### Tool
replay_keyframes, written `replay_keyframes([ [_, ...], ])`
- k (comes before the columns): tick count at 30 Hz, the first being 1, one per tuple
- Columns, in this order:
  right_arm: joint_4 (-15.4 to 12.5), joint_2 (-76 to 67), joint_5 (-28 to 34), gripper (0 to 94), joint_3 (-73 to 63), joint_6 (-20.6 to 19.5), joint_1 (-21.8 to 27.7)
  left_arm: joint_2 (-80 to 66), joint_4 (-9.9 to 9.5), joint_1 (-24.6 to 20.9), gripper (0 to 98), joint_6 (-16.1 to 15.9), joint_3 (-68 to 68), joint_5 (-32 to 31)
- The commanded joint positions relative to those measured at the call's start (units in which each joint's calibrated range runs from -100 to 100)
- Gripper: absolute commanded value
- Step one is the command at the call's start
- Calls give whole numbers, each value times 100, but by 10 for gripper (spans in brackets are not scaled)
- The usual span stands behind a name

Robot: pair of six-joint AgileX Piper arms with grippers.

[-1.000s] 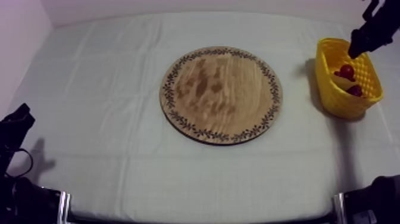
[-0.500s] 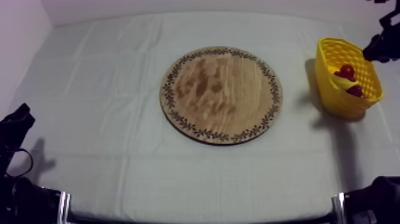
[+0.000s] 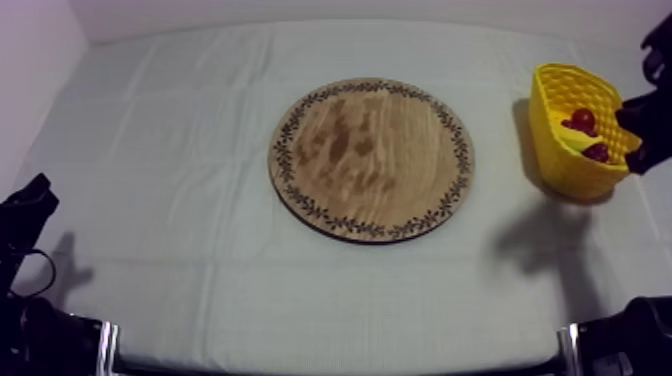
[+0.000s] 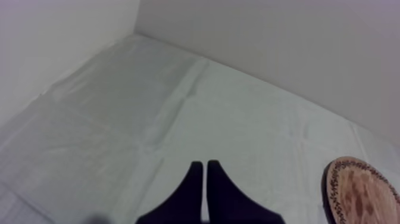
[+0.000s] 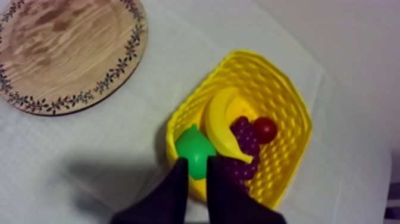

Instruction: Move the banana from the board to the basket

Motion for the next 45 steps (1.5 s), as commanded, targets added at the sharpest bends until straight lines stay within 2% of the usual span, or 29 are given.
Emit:
replay_keyframes([
  [1,-242,-630,-126,104,423,235,40,0,-2,1,1,0,3,-2],
  [6,-709,-1453,-78,27,1167,696,257,0,-2,1,1,0,3,-2],
  [10,-906,-2257,389,12,1637,1006,489,0,-2,1,1,-3,3,-2],
  [13,-967,-2820,597,8,1875,1087,543,0,-2,1,1,-2,3,-2],
  [15,-956,-3089,528,7,2046,936,488,0,-2,1,1,-2,3,-2],
  [18,-920,-3371,160,4,2310,408,395,0,-2,1,1,-2,3,-2],
  [22,-967,-3647,-234,3,2652,110,285,0,-2,1,1,-3,3,-2],
  [26,-757,-4005,-445,3,2807,-258,26,0,-2,1,1,-4,3,-2],
  [30,-267,-4203,-864,4,3070,-731,-211,0,-2,1,1,-2,3,-2],
  [32,211,-4233,-1143,4,3279,-1094,-307,0,-2,1,1,-4,3,-2],
  [34,532,-4248,-1467,4,3483,-1471,-374,0,-2,1,1,-3,3,-2],
  [36,731,-4256,-1711,4,3609,-1902,-416,0,-2,1,1,-1,3,-2],
  [39,864,-4260,-1873,5,3699,-2414,-450,0,-2,1,1,-2,3,-2],
  [42,944,-4262,-1949,5,3736,-2532,-472,0,-2,1,1,-1,3,-2],
  [45,990,-4262,-1983,5,3750,-2243,-479,0,-2,1,1,0,3,-2],
])
